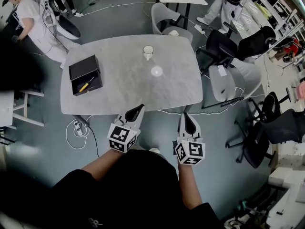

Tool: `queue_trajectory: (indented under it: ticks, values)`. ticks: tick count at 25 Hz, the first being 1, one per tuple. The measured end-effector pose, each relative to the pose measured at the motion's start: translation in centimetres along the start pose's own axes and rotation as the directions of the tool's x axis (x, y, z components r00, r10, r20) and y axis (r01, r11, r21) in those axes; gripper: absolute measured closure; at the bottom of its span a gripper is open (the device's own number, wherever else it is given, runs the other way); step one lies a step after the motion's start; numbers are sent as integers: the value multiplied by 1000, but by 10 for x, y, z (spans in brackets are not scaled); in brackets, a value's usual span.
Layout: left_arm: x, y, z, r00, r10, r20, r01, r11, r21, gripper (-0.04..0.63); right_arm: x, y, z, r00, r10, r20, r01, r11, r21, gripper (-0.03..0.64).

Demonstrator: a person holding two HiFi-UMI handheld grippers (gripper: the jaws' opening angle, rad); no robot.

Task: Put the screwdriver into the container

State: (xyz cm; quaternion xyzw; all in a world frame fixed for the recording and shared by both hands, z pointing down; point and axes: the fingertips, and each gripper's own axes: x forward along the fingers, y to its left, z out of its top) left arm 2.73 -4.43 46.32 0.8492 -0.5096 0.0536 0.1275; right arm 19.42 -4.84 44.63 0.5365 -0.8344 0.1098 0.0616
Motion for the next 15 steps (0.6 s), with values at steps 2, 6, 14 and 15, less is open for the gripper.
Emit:
queue_trajectory:
  ticks: [2,6,14,15]
  values:
    - [-1,4,-5,1000,7,-8,-7,1000,-9,578,5,2,-3,1000,8,-4,-8,1000,-1,606]
    - [-7,12,-4,999,30,-17,-30,999,-13,578,13,13,-2,999,30,-16,-30,1000,-7,606]
    - [-2,41,-10,999,35,-14,-36,999,-30,579,37,35,-21,996,47,-69,-49,998,-26,606]
    - [0,44,-12,999,28,-15,-28,999,-32,579,39,36,-25,996,41,-78,-43,999,-28,606]
